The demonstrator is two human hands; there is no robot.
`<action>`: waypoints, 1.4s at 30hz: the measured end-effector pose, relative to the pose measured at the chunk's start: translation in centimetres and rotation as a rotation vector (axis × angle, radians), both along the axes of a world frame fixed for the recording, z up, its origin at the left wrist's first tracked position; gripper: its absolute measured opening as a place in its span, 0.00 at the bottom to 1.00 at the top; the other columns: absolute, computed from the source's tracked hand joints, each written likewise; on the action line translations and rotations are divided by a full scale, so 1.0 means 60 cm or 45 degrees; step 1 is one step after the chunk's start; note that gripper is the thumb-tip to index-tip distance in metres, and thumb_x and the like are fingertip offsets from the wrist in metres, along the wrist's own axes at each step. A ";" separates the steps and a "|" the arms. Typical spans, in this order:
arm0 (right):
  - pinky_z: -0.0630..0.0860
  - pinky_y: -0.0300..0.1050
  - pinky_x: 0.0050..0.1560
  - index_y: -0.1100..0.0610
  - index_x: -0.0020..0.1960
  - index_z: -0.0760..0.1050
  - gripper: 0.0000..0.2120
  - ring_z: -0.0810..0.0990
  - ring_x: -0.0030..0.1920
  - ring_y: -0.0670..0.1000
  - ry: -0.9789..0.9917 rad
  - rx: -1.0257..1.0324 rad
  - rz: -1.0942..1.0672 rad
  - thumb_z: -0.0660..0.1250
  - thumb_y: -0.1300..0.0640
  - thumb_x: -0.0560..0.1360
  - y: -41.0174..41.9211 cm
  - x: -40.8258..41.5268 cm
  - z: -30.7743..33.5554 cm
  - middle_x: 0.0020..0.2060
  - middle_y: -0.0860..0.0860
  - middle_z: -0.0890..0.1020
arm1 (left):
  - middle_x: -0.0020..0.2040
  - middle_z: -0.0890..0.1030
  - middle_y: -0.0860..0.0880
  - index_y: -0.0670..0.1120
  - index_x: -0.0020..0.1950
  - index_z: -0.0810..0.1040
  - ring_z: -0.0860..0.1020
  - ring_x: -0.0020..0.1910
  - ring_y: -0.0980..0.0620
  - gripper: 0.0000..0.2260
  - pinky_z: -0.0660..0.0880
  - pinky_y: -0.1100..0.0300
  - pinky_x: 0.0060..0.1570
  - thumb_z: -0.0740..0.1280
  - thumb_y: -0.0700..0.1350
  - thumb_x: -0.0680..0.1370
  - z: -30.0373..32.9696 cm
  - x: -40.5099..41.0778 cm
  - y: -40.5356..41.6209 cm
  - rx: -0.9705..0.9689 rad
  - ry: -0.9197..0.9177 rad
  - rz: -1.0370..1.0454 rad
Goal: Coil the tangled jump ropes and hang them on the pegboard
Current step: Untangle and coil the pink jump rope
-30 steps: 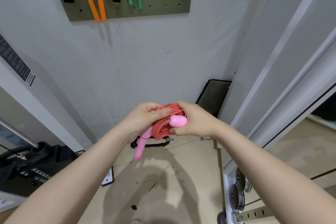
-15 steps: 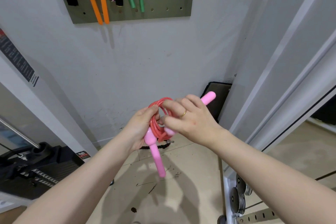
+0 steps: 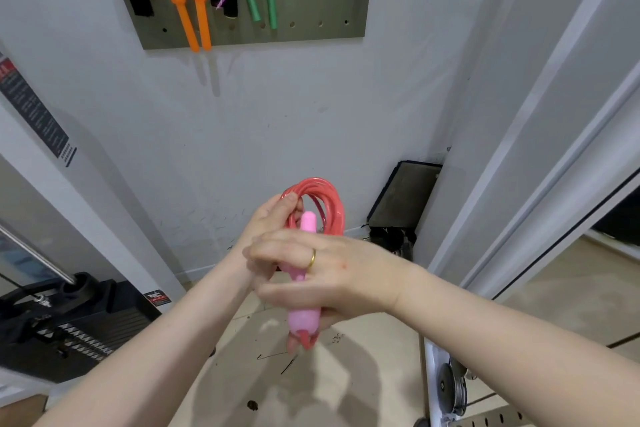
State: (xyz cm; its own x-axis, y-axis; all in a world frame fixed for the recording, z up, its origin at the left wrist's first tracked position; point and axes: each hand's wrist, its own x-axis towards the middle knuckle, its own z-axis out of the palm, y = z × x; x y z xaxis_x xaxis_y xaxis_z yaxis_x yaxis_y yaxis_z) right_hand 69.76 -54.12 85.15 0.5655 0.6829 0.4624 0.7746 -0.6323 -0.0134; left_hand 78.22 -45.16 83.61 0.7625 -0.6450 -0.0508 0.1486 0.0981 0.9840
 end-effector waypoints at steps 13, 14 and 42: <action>0.57 0.61 0.71 0.46 0.70 0.61 0.31 0.61 0.71 0.57 -0.058 0.610 -0.792 0.58 0.34 0.72 -0.059 0.008 0.005 0.73 0.51 0.58 | 0.37 0.73 0.44 0.42 0.43 0.74 0.75 0.32 0.53 0.09 0.74 0.60 0.35 0.61 0.45 0.79 -0.005 0.015 0.010 0.001 0.027 0.054; 0.58 0.60 0.71 0.48 0.70 0.61 0.31 0.62 0.71 0.57 -0.037 0.705 -0.737 0.56 0.32 0.73 -0.064 0.006 0.004 0.73 0.51 0.58 | 0.34 0.72 0.46 0.42 0.41 0.73 0.73 0.27 0.56 0.10 0.74 0.64 0.30 0.58 0.43 0.80 -0.003 0.015 0.008 0.000 0.041 0.071; 0.66 0.47 0.44 0.54 0.76 0.37 0.39 0.77 0.49 0.60 0.363 0.034 -1.412 0.59 0.57 0.75 -0.047 0.021 0.011 0.61 0.56 0.66 | 0.43 0.81 0.42 0.42 0.48 0.77 0.81 0.42 0.45 0.13 0.76 0.43 0.50 0.71 0.45 0.67 0.014 -0.022 -0.007 0.059 -0.178 -0.129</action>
State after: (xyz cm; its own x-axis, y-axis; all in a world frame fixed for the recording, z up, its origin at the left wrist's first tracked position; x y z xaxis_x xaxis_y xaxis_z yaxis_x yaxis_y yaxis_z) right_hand 71.00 -56.94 85.79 0.9369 -0.2656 0.2272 -0.2429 -0.9622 -0.1229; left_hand 76.88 -45.57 84.44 0.6952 -0.7186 0.0200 0.0168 0.0440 0.9989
